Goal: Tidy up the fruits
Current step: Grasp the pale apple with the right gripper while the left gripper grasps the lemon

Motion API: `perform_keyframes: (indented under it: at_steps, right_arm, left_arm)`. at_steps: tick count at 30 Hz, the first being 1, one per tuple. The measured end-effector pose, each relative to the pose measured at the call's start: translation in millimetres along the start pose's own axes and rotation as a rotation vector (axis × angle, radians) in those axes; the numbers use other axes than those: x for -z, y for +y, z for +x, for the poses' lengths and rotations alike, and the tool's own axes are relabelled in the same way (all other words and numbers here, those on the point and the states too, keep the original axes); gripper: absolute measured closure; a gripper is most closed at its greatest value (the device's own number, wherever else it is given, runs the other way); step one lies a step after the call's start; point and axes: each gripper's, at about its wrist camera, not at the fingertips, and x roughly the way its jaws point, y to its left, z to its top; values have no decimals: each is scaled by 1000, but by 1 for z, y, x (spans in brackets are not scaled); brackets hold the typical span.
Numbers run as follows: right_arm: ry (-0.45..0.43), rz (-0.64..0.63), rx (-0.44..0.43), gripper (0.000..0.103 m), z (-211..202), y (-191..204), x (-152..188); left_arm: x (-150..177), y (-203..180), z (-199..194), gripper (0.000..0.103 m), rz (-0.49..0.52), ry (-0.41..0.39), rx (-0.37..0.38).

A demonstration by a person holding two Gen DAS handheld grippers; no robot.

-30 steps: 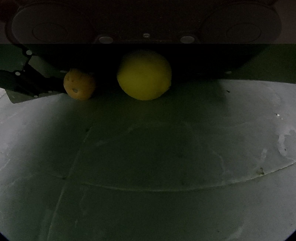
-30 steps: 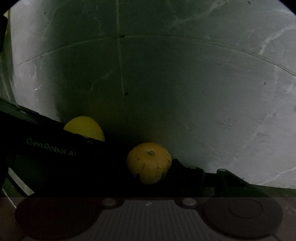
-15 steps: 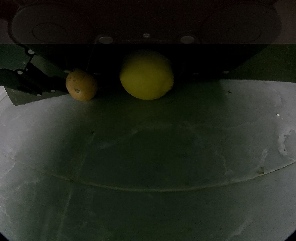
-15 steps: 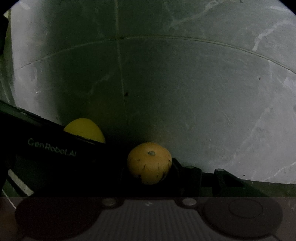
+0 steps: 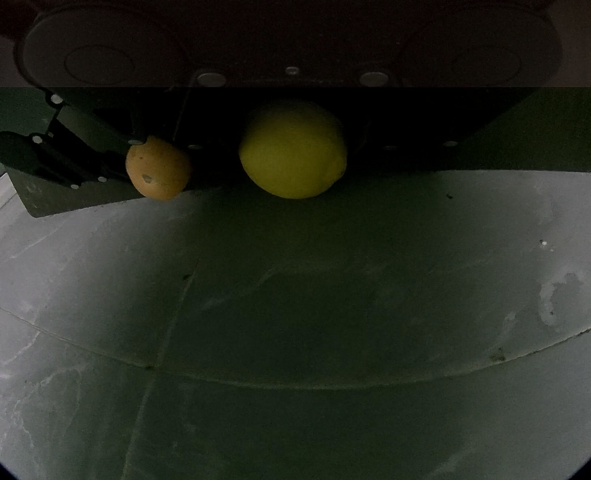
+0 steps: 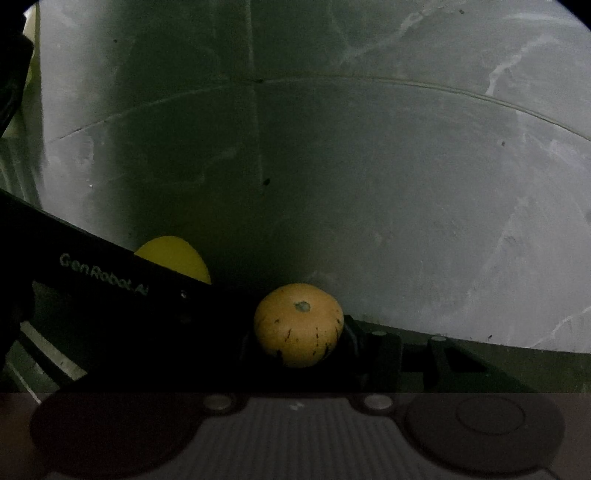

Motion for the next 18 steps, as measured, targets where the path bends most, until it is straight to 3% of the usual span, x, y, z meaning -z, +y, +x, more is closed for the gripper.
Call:
perform_keyframes:
  at_steps: [18]
  right_arm:
    - [-20,22,23,51,-12,8,5]
  left_arm:
    - [2,3,0,40,-1,-6,14]
